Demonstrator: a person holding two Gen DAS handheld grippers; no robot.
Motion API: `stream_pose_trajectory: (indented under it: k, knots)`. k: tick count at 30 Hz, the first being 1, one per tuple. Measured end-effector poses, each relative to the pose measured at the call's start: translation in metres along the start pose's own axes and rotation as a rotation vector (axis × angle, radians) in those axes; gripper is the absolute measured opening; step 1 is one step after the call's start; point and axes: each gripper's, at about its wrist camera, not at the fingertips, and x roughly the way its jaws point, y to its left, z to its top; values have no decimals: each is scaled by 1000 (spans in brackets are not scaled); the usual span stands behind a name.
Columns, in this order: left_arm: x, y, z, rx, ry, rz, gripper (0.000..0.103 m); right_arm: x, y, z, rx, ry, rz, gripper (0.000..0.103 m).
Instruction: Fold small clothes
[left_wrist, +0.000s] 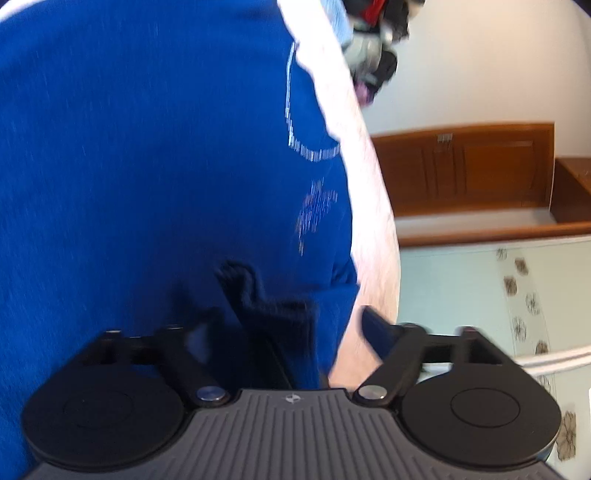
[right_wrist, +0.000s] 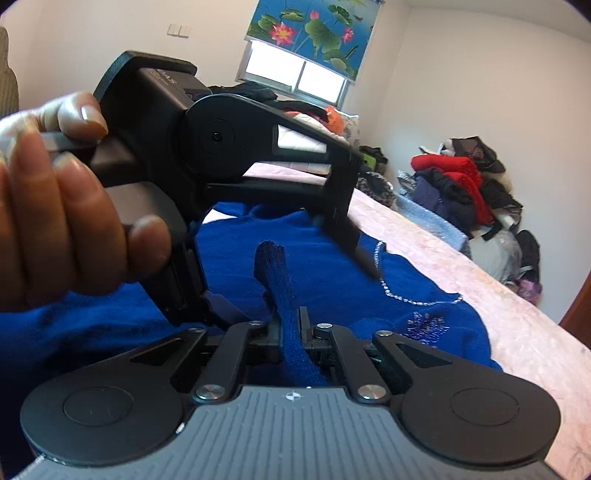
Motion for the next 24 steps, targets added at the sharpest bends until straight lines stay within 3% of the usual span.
stream_pose_trajectory:
  k: [1,3,6,10,13,15,16,17,20,24]
  knots:
    - [2,1,-1,-3,11,-2,74,0,1,-1,-8,14,-7,32]
    - [6,-1,-3,19,15,27,74,-1,2,-4,-8,22,3,42]
    - [16,5,-4,10,36,82,61,-5,0,-7,4,62,18,44]
    - [19,8,-6,37,57,107,61,-19,-10,-9,39,90,41,47]
    - [19,8,-9,60,53,125,60,-33,-16,-12,69,91,23,63]
    - [15,8,-10,64,24,174,38,-40,-26,-14,116,92,18,64]
    - [15,6,-10,83,2,216,9,-42,-34,-15,152,94,19,64]
    - [15,3,-11,106,-18,265,5,-44,-43,-15,197,96,19,64]
    - [22,-11,-8,184,-20,332,5,-48,-78,-21,385,95,7,65]
    - [27,-59,8,363,-25,344,5,-54,-128,-42,731,43,-24,71]
